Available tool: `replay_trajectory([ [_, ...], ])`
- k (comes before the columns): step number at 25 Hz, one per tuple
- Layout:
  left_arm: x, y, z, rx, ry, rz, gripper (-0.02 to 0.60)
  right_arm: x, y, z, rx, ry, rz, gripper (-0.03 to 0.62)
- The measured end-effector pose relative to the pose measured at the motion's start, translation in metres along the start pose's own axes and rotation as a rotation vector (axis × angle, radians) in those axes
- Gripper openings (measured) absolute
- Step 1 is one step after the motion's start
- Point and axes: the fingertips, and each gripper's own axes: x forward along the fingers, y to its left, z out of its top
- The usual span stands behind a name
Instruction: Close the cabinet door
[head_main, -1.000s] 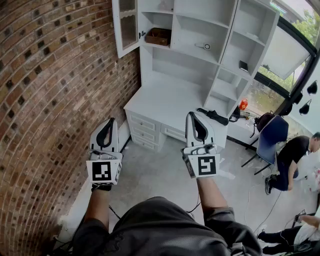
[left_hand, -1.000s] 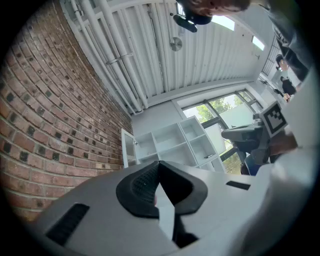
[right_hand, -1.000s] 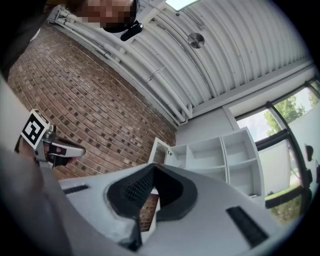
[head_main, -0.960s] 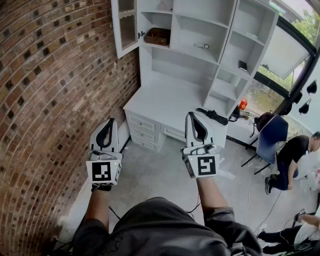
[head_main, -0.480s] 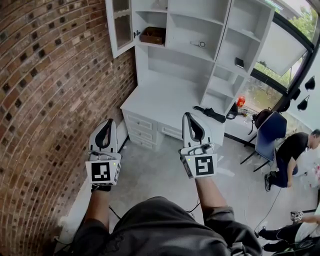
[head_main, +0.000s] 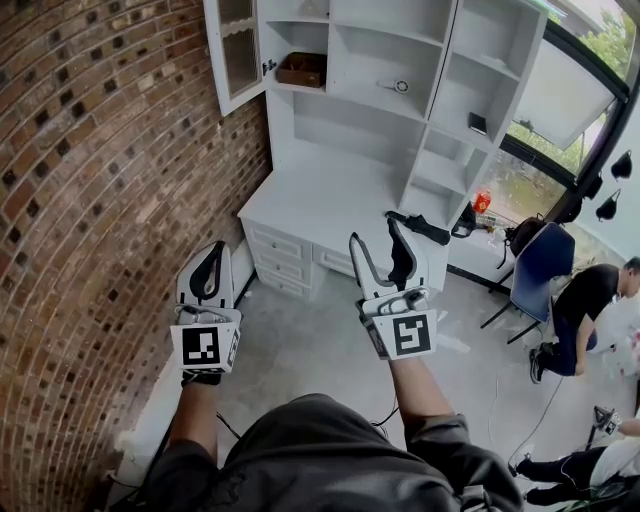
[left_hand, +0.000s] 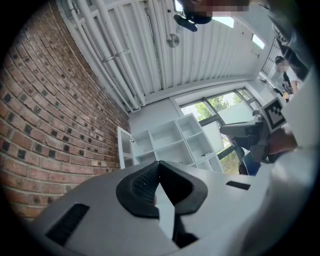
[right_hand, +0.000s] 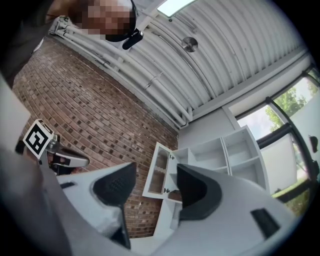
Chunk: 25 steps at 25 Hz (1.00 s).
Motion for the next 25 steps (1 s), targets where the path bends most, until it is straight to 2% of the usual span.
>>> replay_trajectory([
  [1, 0.0, -0.001, -0.001, 0.0, 0.003, 0.003, 0.002, 0.0, -0.002, 0.0, -0.002, -0.003, 0.0, 0.262],
  [8, 0.005, -0.016, -0.003, 0.004, 0.02, 0.018, 0.002, -0.008, -0.012, -0.004, -0.011, -0.019, 0.006, 0.318],
  [20, -0.002, -0.045, -0.005, 0.028, 0.042, 0.055, 0.002, -0.015, -0.02, -0.016, 0.008, -0.02, 0.071, 0.319],
  [25, -0.003, -0.039, -0.018, 0.029, 0.054, 0.068, 0.002, -0.005, -0.01, -0.029, 0.021, -0.011, 0.104, 0.319],
])
